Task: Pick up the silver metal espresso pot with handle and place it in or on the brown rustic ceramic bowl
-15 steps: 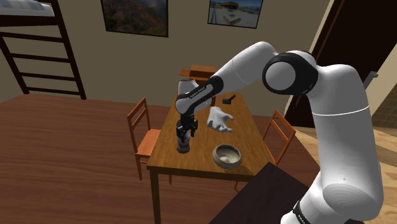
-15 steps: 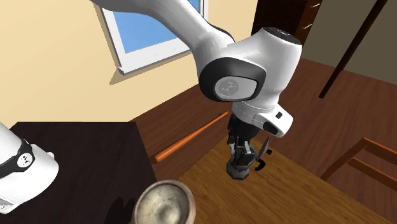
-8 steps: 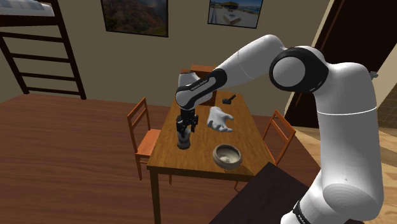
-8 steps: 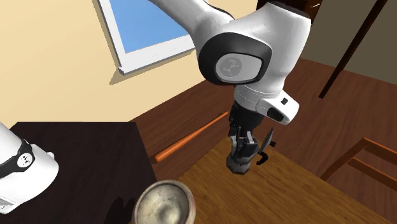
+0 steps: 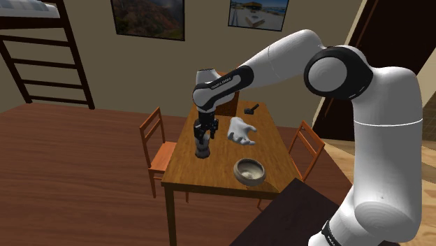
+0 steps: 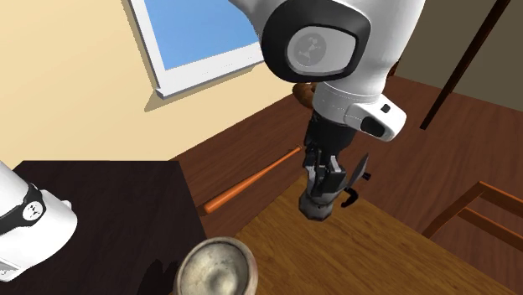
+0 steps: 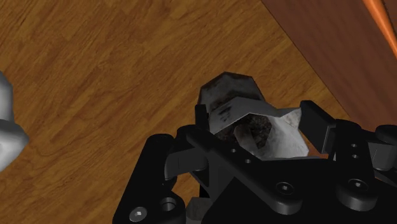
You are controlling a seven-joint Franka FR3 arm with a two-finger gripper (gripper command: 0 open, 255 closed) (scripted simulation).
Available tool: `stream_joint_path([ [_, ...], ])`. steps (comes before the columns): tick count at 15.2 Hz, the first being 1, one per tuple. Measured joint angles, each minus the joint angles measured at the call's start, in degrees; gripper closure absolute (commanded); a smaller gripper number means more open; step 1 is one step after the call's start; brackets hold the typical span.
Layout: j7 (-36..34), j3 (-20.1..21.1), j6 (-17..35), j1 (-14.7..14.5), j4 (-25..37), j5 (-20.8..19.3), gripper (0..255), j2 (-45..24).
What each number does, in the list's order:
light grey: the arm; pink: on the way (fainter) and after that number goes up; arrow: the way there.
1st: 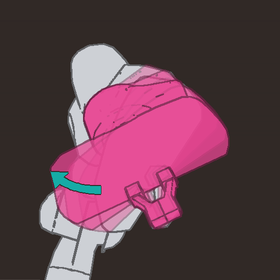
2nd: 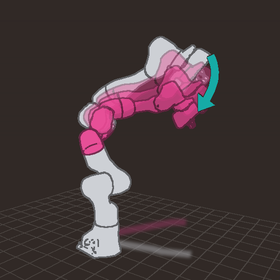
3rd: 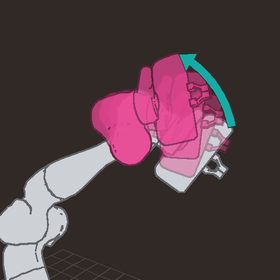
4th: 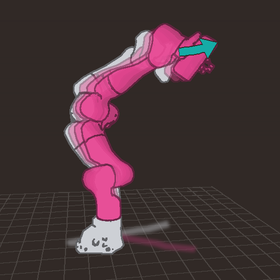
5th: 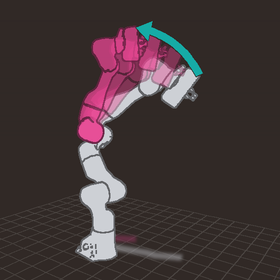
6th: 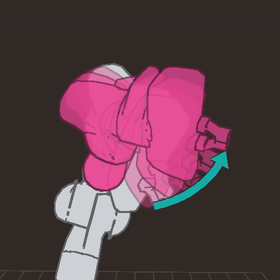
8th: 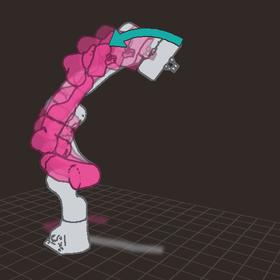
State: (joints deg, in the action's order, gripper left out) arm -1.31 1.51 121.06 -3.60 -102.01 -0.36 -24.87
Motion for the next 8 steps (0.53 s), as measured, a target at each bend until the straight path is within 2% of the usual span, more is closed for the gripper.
stream_joint_path([
  [8,0.20,0.00,-5.08,0.14,2.15,0.10,255,2.94],
])
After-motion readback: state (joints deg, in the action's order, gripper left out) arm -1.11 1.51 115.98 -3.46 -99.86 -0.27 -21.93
